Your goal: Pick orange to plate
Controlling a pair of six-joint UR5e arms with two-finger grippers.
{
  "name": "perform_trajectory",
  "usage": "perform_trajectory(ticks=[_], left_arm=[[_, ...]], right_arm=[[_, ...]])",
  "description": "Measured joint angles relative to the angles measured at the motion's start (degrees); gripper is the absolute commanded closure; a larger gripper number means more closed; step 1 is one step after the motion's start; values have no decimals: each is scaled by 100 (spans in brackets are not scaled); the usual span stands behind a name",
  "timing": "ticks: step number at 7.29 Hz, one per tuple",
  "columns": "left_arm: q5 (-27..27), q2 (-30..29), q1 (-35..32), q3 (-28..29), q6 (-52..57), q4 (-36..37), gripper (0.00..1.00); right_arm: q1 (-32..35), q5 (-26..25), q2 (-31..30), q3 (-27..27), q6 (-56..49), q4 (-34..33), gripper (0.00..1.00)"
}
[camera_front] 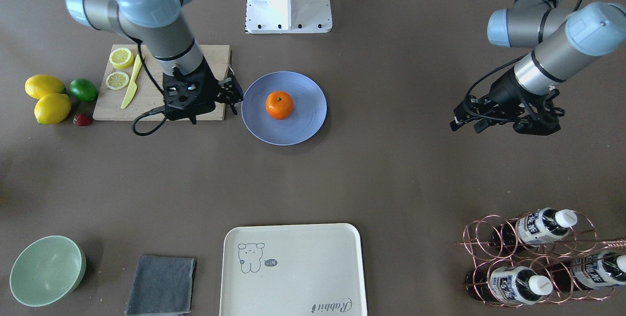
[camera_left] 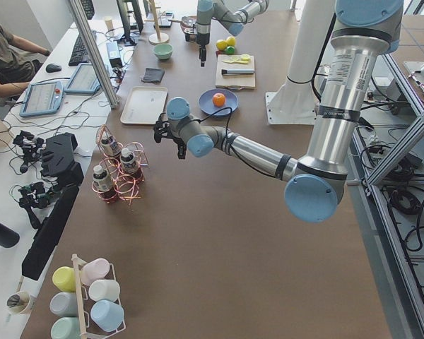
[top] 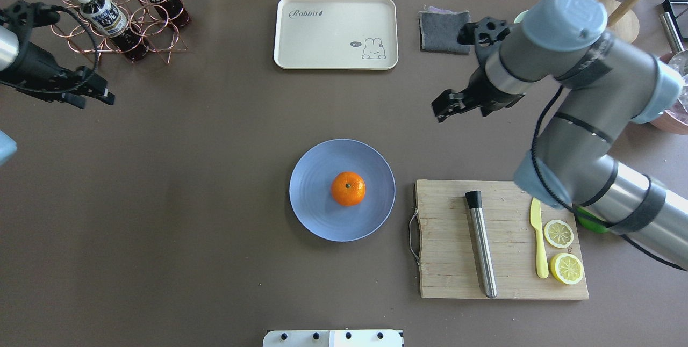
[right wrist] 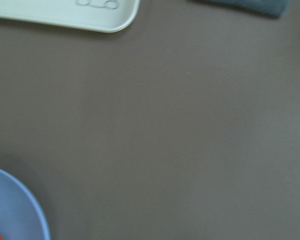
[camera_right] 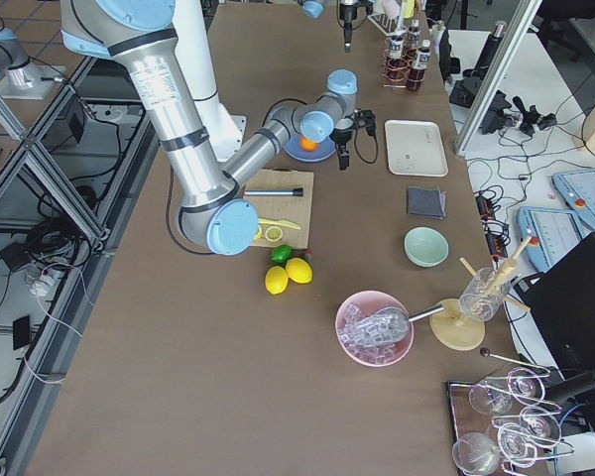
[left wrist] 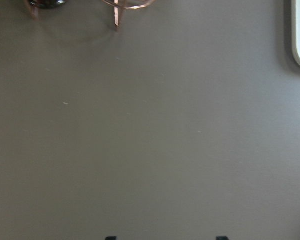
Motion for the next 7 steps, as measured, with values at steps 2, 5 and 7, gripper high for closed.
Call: perform_trajectory(ticks=[2,5,7], left_arm=[[-148,306,-1165,-17,2500,1289,24],[-80,558,-2515,78,5692,3392,3],[23,795,-2850,187,6266,3681,2]], right_arm=[[1206,635,-1091,-6,-1802,5,0],[2889,1034,-2546,-272,-4033,-22,0],[3626,1075,-2818,-939,-5218,-14,0]])
